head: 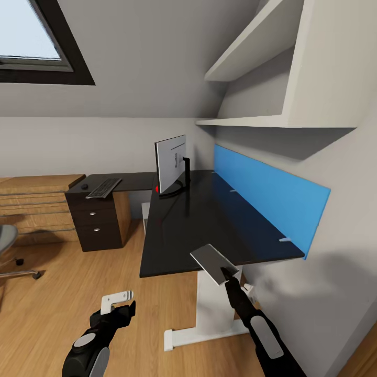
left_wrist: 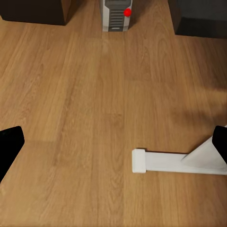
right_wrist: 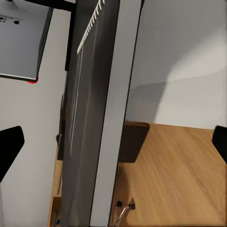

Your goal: In the bedroom, organize the workspace by keeping the computer under the desk, ensuring the monitor is on the desk, placing the keyboard on the desk next to the monitor, placing the mouse on the desk next to the keyboard, moving the folder from the swivel chair onto the desk next to the mouse, stacking the notebook on top of the folder with the pen on top of the notebook, and positioning the swivel chair next to the desk.

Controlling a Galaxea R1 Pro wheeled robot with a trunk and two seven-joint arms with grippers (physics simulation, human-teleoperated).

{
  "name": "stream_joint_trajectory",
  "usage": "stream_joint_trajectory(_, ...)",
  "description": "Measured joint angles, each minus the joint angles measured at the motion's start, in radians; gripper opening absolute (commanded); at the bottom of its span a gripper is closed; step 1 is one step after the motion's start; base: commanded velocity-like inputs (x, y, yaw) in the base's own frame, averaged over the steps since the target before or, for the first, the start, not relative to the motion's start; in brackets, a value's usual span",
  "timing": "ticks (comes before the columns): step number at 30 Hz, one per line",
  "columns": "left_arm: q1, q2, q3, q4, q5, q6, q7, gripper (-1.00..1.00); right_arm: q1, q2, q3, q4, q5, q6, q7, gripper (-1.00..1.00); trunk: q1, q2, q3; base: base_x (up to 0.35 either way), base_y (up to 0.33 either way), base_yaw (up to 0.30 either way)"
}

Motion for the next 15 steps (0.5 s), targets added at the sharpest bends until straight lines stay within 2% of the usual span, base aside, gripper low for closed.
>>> stream_joint_trajectory(7, 0.000, 0.000, 0.000, 0.000, 0.000, 0.000, 0.000, 1.00, 0.000, 0.000, 0.002, 0.006, 0.000, 0.001, -0.002, 1.00, 0.000, 0.000, 0.000, 0.000, 0.000, 0.000)
stream_joint_trajectory(8, 0.000, 0.000, 0.000, 0.000, 0.000, 0.001, 0.000, 1.00, 0.000, 0.000, 0.002, 0.007, 0.000, 0.001, -0.002, -1.00, 0.000, 0.000, 0.000, 0.000, 0.000, 0.000)
stream_joint_trajectory(15, 0.000, 0.001, 0.000, 0.000, 0.000, 0.001, 0.000, 1.00, 0.000, 0.000, 0.002, 0.006, 0.001, 0.001, -0.001, -1.00, 0.000, 0.000, 0.000, 0.000, 0.000, 0.000)
